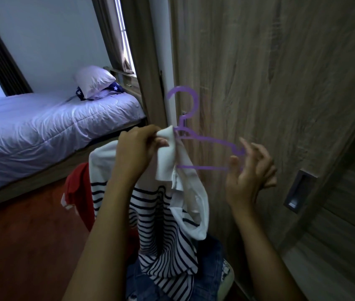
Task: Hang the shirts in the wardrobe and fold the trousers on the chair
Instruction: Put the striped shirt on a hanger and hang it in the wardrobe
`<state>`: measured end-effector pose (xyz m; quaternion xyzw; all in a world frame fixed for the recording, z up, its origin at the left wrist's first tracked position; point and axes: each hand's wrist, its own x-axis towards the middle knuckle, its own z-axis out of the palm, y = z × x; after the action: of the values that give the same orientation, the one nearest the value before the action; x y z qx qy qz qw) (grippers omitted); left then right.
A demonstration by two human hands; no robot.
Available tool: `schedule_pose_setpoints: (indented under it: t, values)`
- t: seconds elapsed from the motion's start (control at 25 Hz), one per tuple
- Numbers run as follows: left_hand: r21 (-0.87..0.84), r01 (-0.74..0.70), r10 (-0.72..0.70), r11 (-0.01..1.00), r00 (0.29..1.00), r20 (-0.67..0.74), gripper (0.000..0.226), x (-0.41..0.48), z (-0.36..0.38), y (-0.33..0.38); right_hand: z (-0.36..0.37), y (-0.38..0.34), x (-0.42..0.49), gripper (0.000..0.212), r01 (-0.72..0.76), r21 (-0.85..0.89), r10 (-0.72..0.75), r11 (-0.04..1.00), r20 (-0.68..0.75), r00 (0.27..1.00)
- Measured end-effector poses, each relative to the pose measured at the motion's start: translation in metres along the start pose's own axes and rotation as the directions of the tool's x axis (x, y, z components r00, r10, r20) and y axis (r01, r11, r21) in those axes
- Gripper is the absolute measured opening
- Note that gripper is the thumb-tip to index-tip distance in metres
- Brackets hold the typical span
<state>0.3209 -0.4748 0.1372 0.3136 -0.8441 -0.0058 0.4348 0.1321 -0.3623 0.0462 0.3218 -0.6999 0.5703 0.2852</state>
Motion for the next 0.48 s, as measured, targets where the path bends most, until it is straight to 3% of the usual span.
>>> schedule_pose_setpoints:
  t: [0.08,0.12,0.16,0.24,0.28,0.32,0.4,0.48]
  values:
    - [-0.086,0.057,-0.059,0.995,0.998,-0.025,0.037,-0.001,-0.005,-0.003,-0.001,0.003,-0.016,0.050,-0.191,0.197,0.204,0.962,-0.046,0.978]
    - [-0.100,0.067,-0.070,0.993,0.997,-0.029,0.034,-0.002,-0.007,-0.003,0.000,0.007,-0.026,0.053,-0.303,0.274,0.305,0.913,0.035,0.952]
    - [-0.109,0.071,-0.075,0.992,0.997,-0.030,0.032,-0.004,-0.008,-0.001,0.003,0.013,-0.037,0.055,-0.424,0.300,0.375,0.854,0.210,0.903]
    - [-0.111,0.083,-0.088,0.990,0.995,-0.036,0.027,-0.007,-0.007,0.003,0.011,0.023,-0.062,0.053,-0.567,0.104,0.395,0.817,0.613,0.684]
    - [-0.108,0.090,-0.095,0.990,0.995,-0.040,0.024,-0.008,-0.007,0.004,0.015,0.026,-0.072,0.048,-0.537,-0.009,0.372,0.843,0.730,0.573]
    - [-0.106,0.100,-0.105,0.989,0.994,-0.042,0.022,-0.009,-0.006,0.004,0.020,0.032,-0.082,0.037,-0.488,-0.062,0.344,0.871,0.785,0.515]
    - [-0.107,0.119,-0.126,0.987,0.990,-0.061,0.021,-0.011,-0.006,0.001,0.023,0.034,-0.085,0.007,-0.480,-0.099,0.364,0.871,0.787,0.498]
    - [-0.118,0.142,-0.153,0.983,0.984,-0.090,0.020,-0.015,-0.008,-0.005,0.021,0.035,-0.071,0.011,-0.536,-0.108,0.449,0.837,0.697,0.560]
